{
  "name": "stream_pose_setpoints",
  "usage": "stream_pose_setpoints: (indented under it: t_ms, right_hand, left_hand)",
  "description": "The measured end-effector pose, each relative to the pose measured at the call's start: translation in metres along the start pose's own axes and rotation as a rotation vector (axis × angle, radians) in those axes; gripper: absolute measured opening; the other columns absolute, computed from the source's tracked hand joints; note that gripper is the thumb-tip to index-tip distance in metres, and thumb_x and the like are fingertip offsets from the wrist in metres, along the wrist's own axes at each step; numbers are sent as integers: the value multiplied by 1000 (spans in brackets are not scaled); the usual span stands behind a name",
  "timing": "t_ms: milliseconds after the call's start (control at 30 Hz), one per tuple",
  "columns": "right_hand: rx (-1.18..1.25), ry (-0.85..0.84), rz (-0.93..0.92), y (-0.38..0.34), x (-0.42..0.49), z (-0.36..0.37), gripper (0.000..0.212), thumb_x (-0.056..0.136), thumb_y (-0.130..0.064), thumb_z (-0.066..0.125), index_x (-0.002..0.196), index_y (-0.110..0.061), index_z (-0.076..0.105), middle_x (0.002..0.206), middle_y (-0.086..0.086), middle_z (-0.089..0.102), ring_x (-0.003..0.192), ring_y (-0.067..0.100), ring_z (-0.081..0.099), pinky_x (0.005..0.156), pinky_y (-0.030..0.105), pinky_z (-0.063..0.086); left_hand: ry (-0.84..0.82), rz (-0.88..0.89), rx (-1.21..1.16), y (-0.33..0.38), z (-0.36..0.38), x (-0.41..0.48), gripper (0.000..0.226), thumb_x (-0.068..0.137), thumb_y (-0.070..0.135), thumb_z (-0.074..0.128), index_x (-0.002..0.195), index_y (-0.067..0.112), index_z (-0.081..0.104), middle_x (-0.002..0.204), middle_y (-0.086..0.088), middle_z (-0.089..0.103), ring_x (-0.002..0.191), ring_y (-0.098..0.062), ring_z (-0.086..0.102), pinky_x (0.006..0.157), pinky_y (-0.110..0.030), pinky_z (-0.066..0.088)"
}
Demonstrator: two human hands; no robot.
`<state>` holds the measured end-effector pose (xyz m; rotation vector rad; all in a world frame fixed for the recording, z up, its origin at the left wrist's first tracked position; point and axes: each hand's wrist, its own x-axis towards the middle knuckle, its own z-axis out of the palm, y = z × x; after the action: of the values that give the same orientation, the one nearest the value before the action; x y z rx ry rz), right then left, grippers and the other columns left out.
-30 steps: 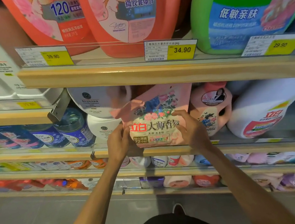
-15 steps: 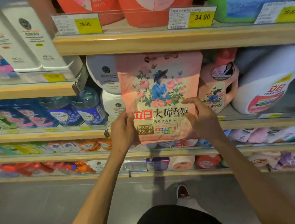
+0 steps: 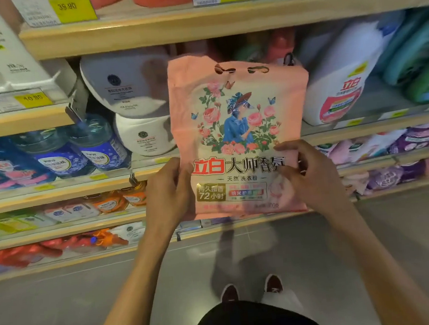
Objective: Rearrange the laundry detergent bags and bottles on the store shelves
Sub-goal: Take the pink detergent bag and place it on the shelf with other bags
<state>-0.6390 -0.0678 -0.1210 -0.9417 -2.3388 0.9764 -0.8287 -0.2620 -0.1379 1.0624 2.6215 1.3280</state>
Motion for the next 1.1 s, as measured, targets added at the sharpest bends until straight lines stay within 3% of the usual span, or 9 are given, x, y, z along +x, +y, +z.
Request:
stream_pose_setpoints:
  t_ms: [100,200,267,367,500,700,800,967,1100]
  right_hand:
    - [-7,45,35,11,-15,-18,35,88,-17,70,114,-38,61,82,-24,63,66,2,59,57,21,43]
    - [5,88,71,22,-30,-42,35,88,-14,70,115,-34,62,72,-25,55,64,-6,56,55,12,38]
    - [23,129,96,32,-44,-67,35,88,-14,70,115,-36,62,80,-24,58,70,-7,57,61,14,43]
    - [-5,159,121,45,-61,-97,36,88,-14,70,116,-35,61,91,-21,61,74,-16,56,60,7,41]
    - [-32,237,168,80,-97,-155,38,86,-14,72,114,-37,61,84,-21,63,71,-12,56,59,6,40]
    - [-42,319,239,139,-156,-240,39,84,-15,73,114,-38,63,80,-19,64,71,-11,56,61,6,40]
    - [-35,371,268,169,-187,-276,41,83,-13,74,114,-39,64,78,-17,64,70,-5,58,62,10,41]
    - [-21,461,374,214,-239,-331,42,83,-12,71,113,-40,64,81,-15,67,71,2,60,68,26,50]
    - [-2,570,446,242,-277,-368,41,84,-14,68,115,-41,63,83,-17,68,75,9,63,71,33,52]
  left_hand:
    - [-41,29,0,19,9,-3,31,103,27,53,81,7,59,68,3,62,62,-6,55,54,-23,36]
    - [-77,51,-30,44,24,-5,31,102,23,54,76,6,57,63,8,57,60,-1,54,50,-15,32]
    - [-107,89,-55,68,40,-10,33,102,21,55,74,4,56,59,10,52,58,0,52,49,-15,31]
    - [-144,137,-86,97,58,-16,30,102,21,56,77,5,60,62,10,58,58,0,54,50,-14,31]
    - [-219,180,-169,150,96,-39,32,99,32,53,90,6,68,80,-4,73,71,-20,65,61,-38,46]
    - [-342,211,-243,230,160,-91,37,96,32,50,90,-1,67,82,-9,74,71,-20,67,62,-45,51]
    - [-374,221,-276,266,195,-117,28,101,21,54,92,-1,68,83,-2,75,74,-15,69,66,-44,53]
    - [-482,167,-294,327,250,-155,20,101,14,55,93,0,68,87,-10,76,81,-29,71,74,-53,54]
    - [-573,212,-328,377,286,-180,22,102,16,55,98,-1,68,89,1,76,78,-12,73,69,-38,57]
